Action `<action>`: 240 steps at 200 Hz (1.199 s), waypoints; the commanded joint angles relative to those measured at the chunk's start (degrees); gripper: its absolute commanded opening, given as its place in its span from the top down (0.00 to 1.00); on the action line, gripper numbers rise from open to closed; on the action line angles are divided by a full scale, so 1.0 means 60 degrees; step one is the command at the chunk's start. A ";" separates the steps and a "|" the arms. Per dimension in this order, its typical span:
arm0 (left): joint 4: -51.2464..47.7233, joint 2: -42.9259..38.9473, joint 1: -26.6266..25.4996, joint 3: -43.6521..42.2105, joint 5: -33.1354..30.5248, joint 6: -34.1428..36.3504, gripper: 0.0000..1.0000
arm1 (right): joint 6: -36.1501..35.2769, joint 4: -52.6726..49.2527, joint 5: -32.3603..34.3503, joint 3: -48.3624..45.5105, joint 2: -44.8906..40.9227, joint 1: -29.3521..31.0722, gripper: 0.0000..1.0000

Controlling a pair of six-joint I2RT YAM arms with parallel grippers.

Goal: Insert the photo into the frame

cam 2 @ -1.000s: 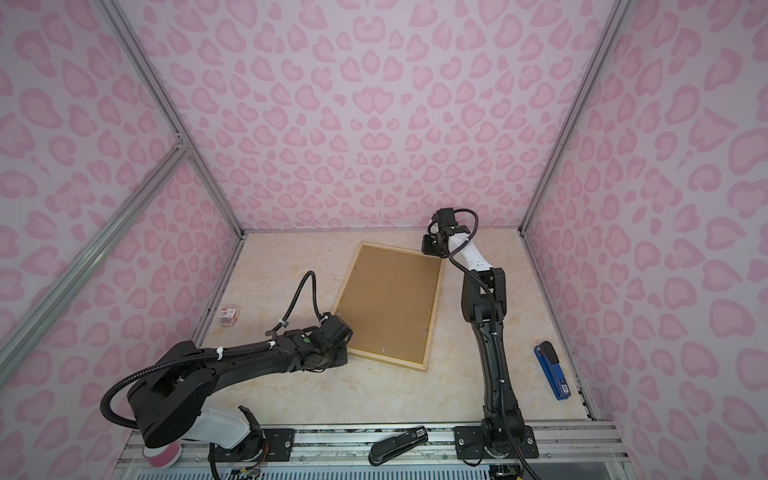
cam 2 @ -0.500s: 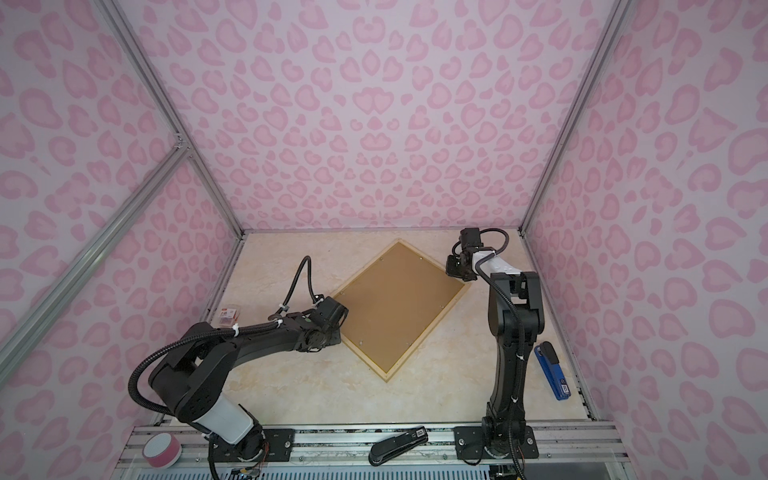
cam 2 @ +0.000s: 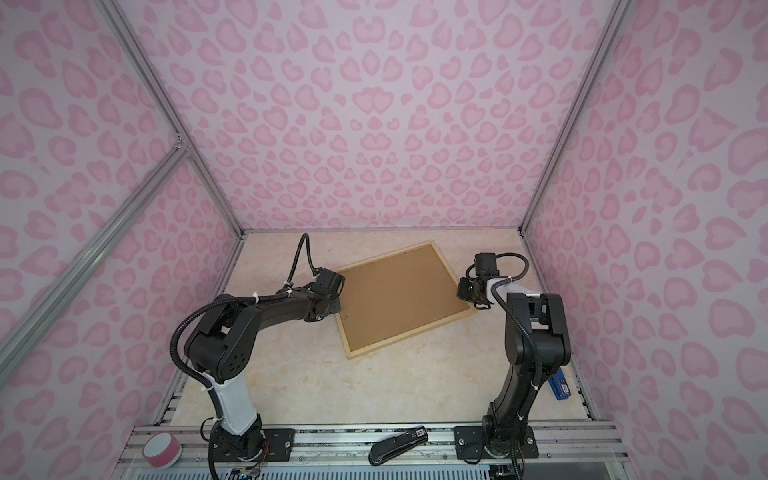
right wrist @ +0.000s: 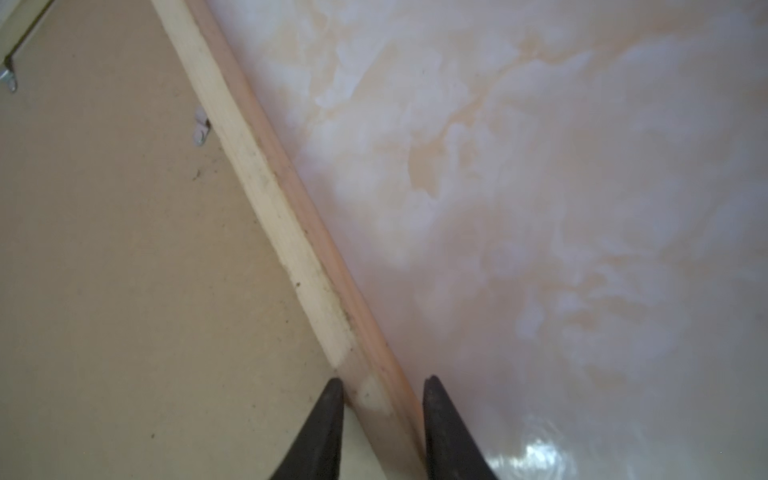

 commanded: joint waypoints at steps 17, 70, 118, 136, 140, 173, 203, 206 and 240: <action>-0.1033 0.0880 0.0517 0.0645 0.1392 0.0510 0.67 | 0.0335 -0.1115 -0.0736 -0.0835 -0.0509 0.0065 0.67; -0.1389 0.0748 0.0721 0.1005 0.1142 0.0745 0.65 | 0.0126 -0.1555 -0.0536 -0.1257 -0.1858 0.0073 0.66; -0.1754 -0.0904 0.0693 0.0265 0.1049 0.0608 0.65 | 0.0359 -0.1620 -0.0142 -0.0570 -0.2373 0.0868 0.65; -0.1634 -0.1559 0.0612 -0.0274 0.1442 0.0266 0.65 | 0.0540 -0.1346 -0.0136 -0.0122 -0.2118 0.1633 0.65; -0.1600 -0.1688 0.0585 -0.0390 0.1544 0.0183 0.65 | 0.0581 -0.1274 -0.0147 -0.0010 -0.2048 0.1833 0.65; -0.1388 -0.2247 0.0345 -0.0943 0.2193 -0.0290 0.65 | 0.0845 -0.0621 -0.0537 0.1188 -0.0767 0.3448 0.66; -0.1037 -0.2465 0.0124 -0.1281 0.2512 -0.0578 0.65 | 0.1244 -0.0397 -0.0892 0.2631 0.0829 0.4859 0.67; -0.1037 -0.2476 0.0101 -0.1291 0.2505 -0.0587 0.65 | 0.1261 -0.0357 -0.0908 0.2751 0.0973 0.4993 0.67; -0.1003 -0.2392 0.0004 -0.1380 0.2521 -0.0632 0.65 | 0.1512 -0.0169 -0.1174 0.3996 0.2256 0.5924 0.68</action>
